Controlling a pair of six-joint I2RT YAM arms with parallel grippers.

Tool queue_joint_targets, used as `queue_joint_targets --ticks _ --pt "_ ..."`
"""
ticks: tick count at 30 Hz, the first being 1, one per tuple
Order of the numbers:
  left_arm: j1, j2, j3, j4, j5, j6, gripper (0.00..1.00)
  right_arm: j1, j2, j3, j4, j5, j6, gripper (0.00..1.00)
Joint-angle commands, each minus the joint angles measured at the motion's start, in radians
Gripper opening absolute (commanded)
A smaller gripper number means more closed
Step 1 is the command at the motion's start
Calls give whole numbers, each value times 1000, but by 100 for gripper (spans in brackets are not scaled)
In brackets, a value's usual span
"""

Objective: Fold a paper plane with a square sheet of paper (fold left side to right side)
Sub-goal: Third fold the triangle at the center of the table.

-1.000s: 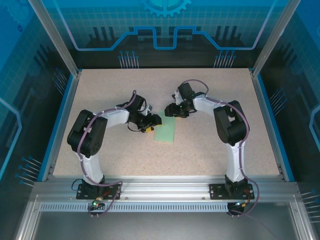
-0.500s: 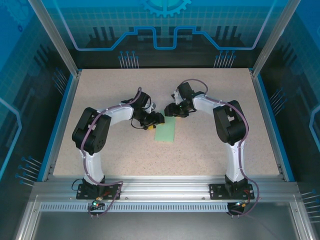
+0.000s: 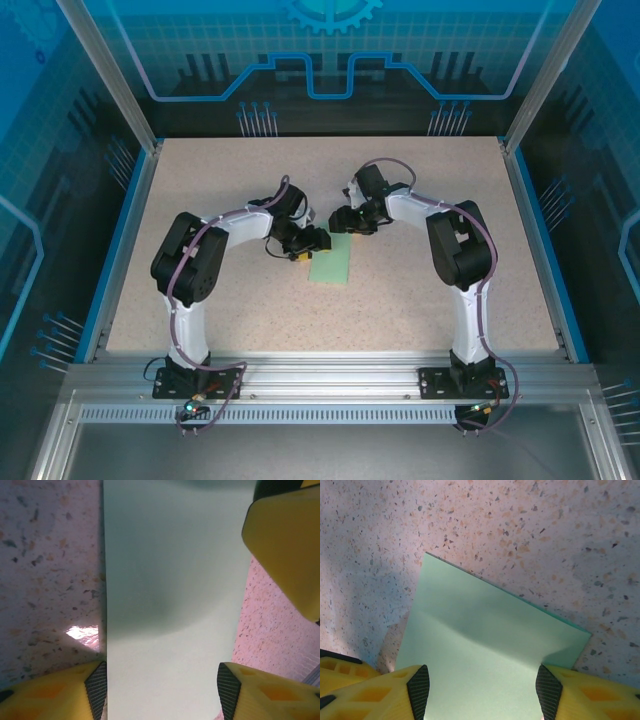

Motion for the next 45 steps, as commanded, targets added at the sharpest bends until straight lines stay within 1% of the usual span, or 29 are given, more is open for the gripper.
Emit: queue_joint_targets --ticks 1,7,10,13,20,23,25,29,31,37,40,43,45 --pt "-13 15 11 -16 14 6 59 10 36 3 -35 9 -13 62" --pt "-14 -21 -4 -11 0 -4 53 10 37 3 -33 6 -12 62" --pt "-14 -43 -20 -6 -1 -11 48 10 36 -1 -30 8 -11 62" --pt "-13 -57 -35 0 1 -17 41 10 36 -1 -29 9 -11 62" --pt "-13 -64 -51 15 29 -41 14 11 18 -6 -8 14 -12 64" --pt "-13 -73 -62 28 41 -64 8 7 -12 -14 14 28 -21 69" --pt "-14 -82 -72 37 44 -85 6 5 -46 -24 31 50 -35 72" --pt "-15 -104 -87 57 67 -136 2 0 -165 -82 80 114 -77 77" --pt "-17 -114 -95 68 72 -159 2 0 -234 -148 105 140 -100 78" --pt "-27 -128 -118 92 91 -209 2 29 -518 -443 243 155 -126 80" --pt "-27 -117 -119 81 97 -217 2 94 -651 -585 288 183 -134 80" --pt "-26 -106 -118 74 100 -223 2 185 -749 -701 311 248 -147 82" --pt "-27 -105 -119 84 109 -232 2 265 -799 -768 338 293 -156 83"
